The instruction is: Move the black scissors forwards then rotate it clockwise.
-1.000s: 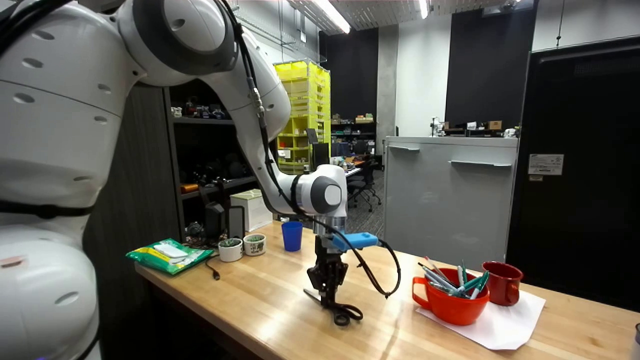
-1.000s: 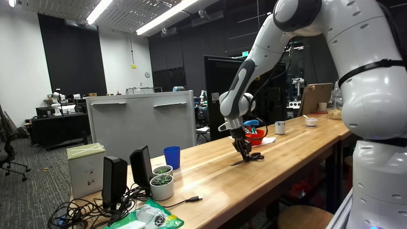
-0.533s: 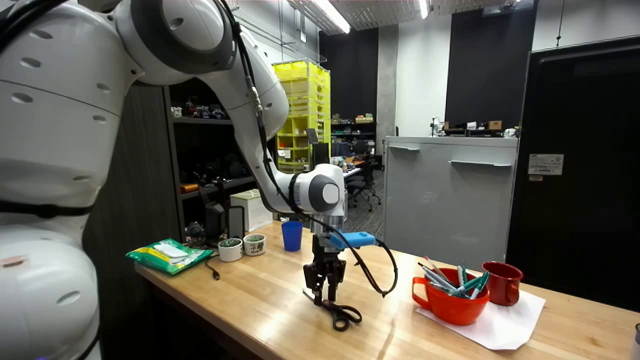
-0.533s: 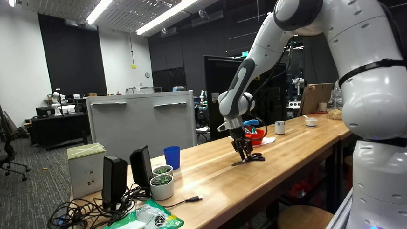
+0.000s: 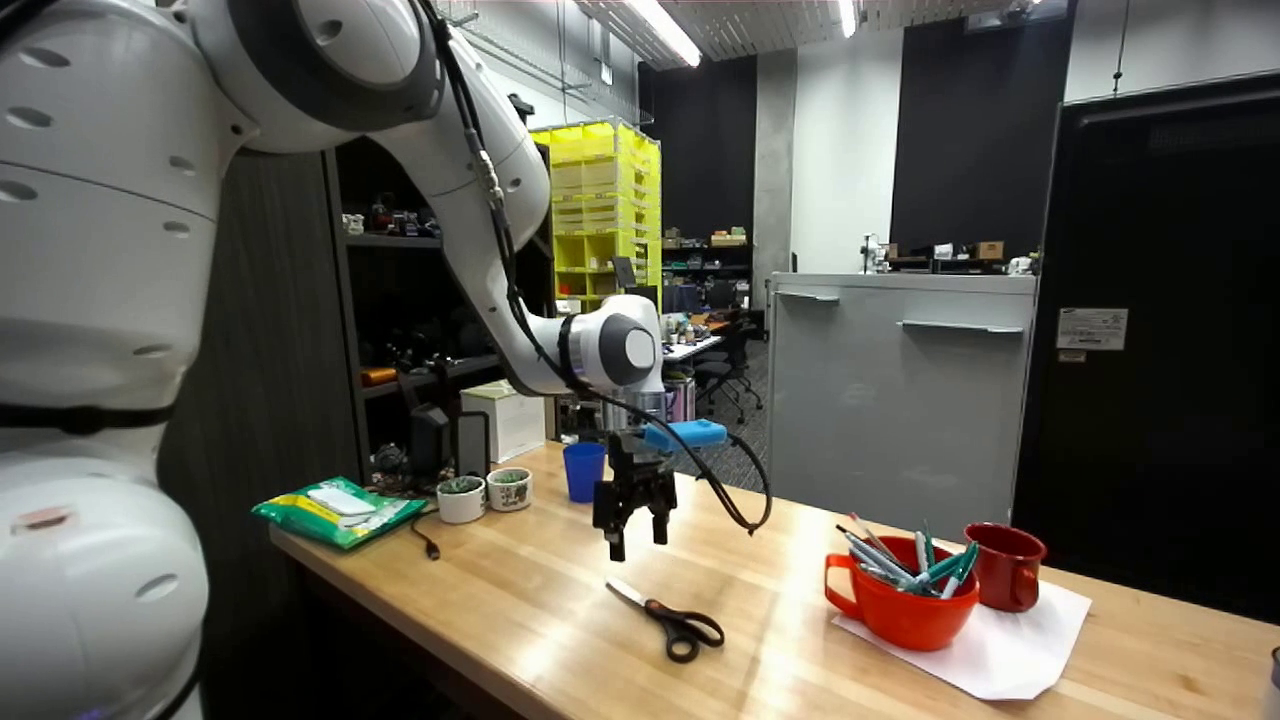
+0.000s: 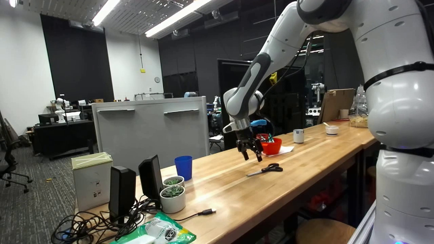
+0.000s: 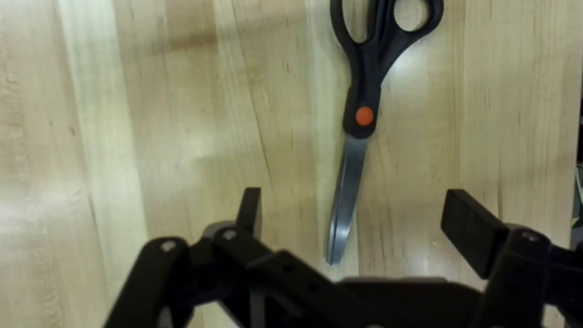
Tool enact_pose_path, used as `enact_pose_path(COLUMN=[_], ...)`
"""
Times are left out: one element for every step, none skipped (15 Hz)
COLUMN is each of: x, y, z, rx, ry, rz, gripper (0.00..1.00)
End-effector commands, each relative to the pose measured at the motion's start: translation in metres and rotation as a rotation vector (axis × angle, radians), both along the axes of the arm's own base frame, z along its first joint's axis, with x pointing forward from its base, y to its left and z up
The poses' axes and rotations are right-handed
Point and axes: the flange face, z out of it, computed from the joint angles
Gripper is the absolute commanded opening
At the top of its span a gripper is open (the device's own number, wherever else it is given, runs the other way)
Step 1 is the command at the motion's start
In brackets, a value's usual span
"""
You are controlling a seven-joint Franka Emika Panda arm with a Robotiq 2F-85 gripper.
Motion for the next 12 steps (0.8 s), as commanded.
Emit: enact_pose_path(x=[-0.013,-0.016,-0.021,-0.026,-0.031,-0.035,-0.037,-0.035,-0.023,-0.024,-0.025,-0.026], y=[0.019,0.023,0.027,0.031,0.035,0.039,0.042,0.041,0.036,0.038,0.039,0.039], z=[0.026,0.028,0.031,0.034,0.037,0.041,0.045,0.052,0.034,0.039,0.043,0.046], rx=[-0.006,-0.004,-0.004,-0.011,-0.014,-0.014,-0.020,-0.032,-0.011,-0.015,-0.017,-0.018], ry=[0.012,0.018,0.020,0.017,0.013,0.013,0.011,0.005,0.020,0.013,0.009,0.007], rz=[0.013,0.017,0.020,0.026,0.033,0.042,0.045,0.081,0.057,0.065,0.068,0.069], gripper=[1.00,1.00,1.00,1.00,1.00,1.00,1.00,1.00,1.00,1.00,1.00,1.00])
